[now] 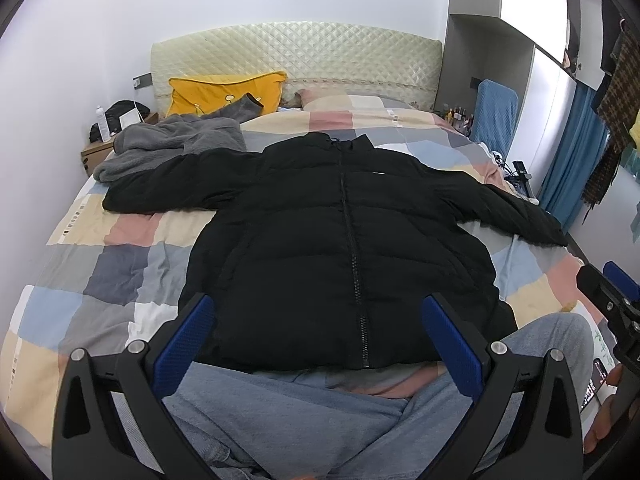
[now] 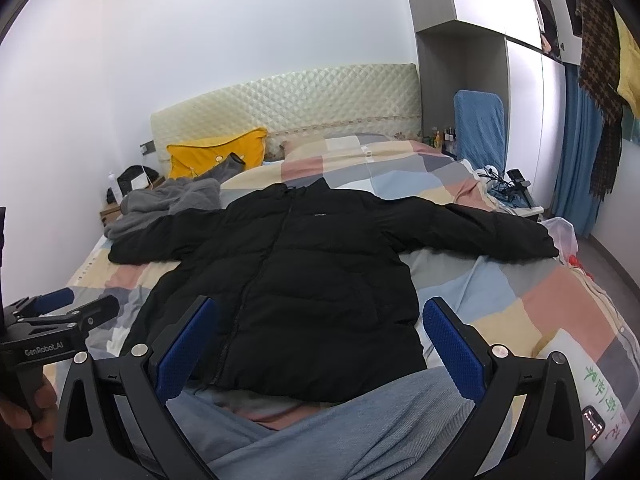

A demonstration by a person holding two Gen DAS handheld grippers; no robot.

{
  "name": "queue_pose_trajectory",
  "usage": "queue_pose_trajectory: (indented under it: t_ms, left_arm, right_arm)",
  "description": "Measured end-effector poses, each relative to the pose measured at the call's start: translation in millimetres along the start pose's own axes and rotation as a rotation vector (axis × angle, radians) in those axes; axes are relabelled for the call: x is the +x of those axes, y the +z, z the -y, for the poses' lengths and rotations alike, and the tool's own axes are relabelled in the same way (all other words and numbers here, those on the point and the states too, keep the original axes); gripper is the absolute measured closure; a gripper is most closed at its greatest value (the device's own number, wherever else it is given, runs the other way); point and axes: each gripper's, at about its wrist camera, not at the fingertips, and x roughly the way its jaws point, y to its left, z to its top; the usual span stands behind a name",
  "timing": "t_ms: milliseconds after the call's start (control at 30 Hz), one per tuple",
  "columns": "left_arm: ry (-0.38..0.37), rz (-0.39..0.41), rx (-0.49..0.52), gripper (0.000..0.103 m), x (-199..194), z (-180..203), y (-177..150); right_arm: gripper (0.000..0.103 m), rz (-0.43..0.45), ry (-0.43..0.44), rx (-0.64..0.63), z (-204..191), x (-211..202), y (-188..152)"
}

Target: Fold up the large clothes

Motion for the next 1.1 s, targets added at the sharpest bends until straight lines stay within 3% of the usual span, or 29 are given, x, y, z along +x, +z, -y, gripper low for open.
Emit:
queue_pose_trajectory:
  t_ms: [1100]
  left_arm:
    - [0.005, -0.004, 0.0, 0.0, 3.4, 7.8, 2.2]
  right_arm:
    - [0.0, -0.01, 0.005, 0.0, 3.7, 7.7, 0.7]
